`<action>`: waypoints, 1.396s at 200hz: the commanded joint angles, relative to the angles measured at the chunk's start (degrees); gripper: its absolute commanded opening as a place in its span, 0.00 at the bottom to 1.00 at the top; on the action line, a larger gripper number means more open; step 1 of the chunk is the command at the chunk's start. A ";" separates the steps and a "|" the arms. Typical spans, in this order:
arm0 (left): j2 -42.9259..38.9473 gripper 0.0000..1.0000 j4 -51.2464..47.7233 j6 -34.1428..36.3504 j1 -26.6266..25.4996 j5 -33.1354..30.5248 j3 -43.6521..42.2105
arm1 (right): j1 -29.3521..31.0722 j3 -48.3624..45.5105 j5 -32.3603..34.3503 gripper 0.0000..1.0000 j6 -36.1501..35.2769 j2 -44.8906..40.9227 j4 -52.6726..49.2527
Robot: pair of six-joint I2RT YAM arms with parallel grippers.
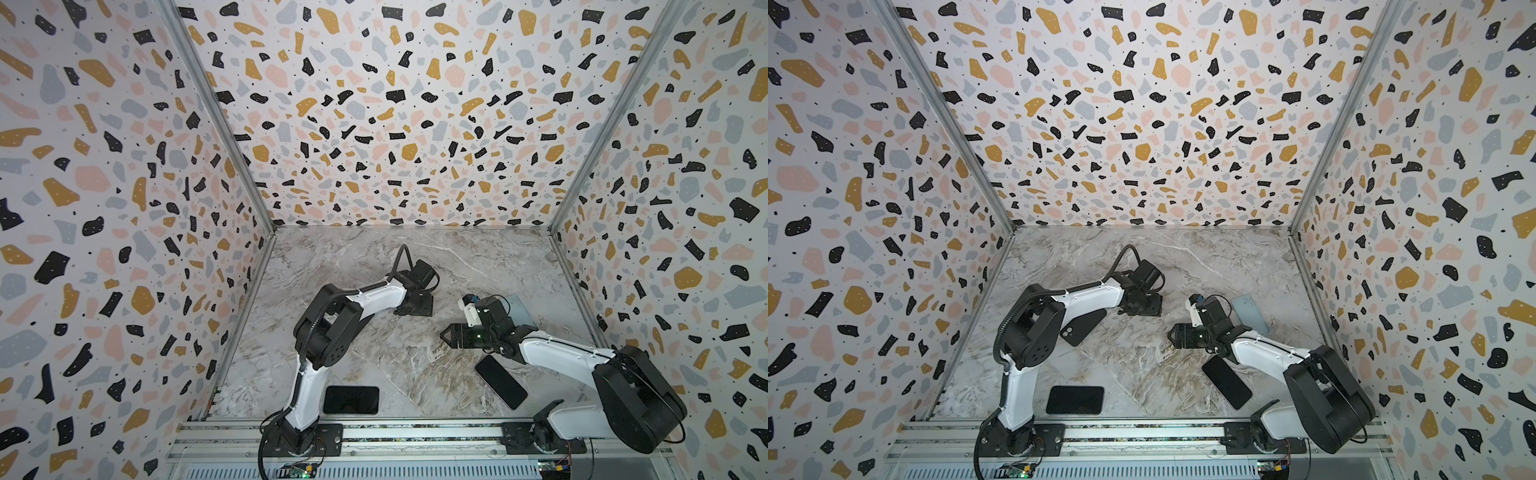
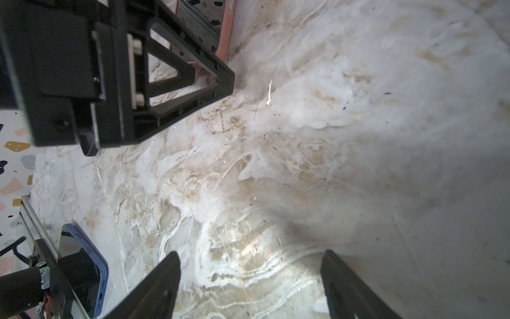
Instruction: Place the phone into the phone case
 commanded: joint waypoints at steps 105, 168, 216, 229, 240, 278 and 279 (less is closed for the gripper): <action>-35.36 0.68 -5.25 -3.66 9.45 -13.28 -30.35 | 18.12 4.87 16.09 1.00 -2.37 -6.26 -6.75; -40.87 0.68 -2.88 -3.96 20.02 -12.74 -41.14 | 22.45 6.87 17.01 0.99 -1.00 -2.83 -6.49; -39.04 0.61 -0.50 -5.33 20.96 -13.56 -42.58 | 22.95 7.95 16.31 0.99 -0.58 0.13 -6.96; -37.86 0.58 0.05 -5.40 21.01 -13.50 -42.42 | 22.95 8.01 15.94 0.99 -0.56 0.60 -6.75; -36.80 0.56 0.59 -5.35 21.20 -13.55 -42.40 | 22.99 8.36 15.89 0.99 -0.48 1.05 -7.21; -34.96 0.46 1.88 -5.56 21.53 -13.64 -43.95 | 22.99 8.30 15.89 0.99 -0.57 2.03 -7.60; -34.95 0.46 1.98 -5.56 21.53 -13.65 -44.02 | 22.99 8.29 15.89 0.99 -0.57 2.04 -7.58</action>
